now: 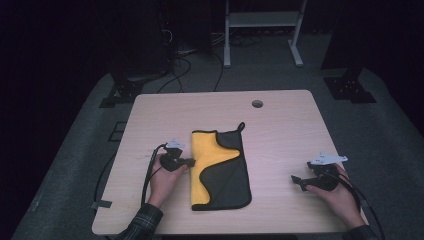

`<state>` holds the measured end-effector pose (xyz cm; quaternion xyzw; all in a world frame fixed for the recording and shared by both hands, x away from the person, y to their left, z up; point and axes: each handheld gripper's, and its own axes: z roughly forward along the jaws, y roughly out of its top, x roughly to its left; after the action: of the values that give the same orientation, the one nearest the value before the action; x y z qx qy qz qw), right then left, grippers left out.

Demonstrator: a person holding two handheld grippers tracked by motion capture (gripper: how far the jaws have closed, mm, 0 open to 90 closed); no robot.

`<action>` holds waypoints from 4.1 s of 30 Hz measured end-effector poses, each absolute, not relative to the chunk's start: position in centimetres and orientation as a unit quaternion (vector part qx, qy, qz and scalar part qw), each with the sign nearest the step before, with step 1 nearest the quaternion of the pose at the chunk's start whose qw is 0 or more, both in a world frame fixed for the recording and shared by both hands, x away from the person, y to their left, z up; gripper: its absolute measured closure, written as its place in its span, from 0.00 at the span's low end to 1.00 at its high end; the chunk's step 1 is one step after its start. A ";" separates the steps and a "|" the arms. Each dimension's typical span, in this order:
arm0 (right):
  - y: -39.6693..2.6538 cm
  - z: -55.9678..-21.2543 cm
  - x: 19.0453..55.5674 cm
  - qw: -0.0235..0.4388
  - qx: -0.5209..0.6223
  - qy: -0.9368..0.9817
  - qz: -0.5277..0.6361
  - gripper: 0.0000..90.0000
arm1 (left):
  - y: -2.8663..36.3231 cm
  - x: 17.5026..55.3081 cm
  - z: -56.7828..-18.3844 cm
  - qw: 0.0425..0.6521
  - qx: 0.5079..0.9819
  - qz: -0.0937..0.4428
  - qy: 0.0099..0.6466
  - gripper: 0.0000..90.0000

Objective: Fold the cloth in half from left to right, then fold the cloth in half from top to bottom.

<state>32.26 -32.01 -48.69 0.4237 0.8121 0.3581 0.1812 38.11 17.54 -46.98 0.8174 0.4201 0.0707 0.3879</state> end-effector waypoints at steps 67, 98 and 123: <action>-23.2 -43.4 37.3 0.152 0.323 0.829 0.431 0.57 | 24.0 33.0 -48.3 0.351 0.843 0.164 0.373 0.00; -14.4 -42.3 42.4 0.126 0.275 0.843 0.445 0.59 | 24.0 33.0 -48.4 0.351 0.842 0.167 0.373 0.00; -8.0 -46.0 45.1 0.110 0.271 0.864 0.410 0.68 | 24.0 33.0 -48.4 0.352 0.842 0.165 0.374 0.00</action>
<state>45.13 -8.01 -46.05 0.2709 0.8637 0.4105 0.1099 33.02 23.96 -48.37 0.8419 0.3741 0.1652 0.3520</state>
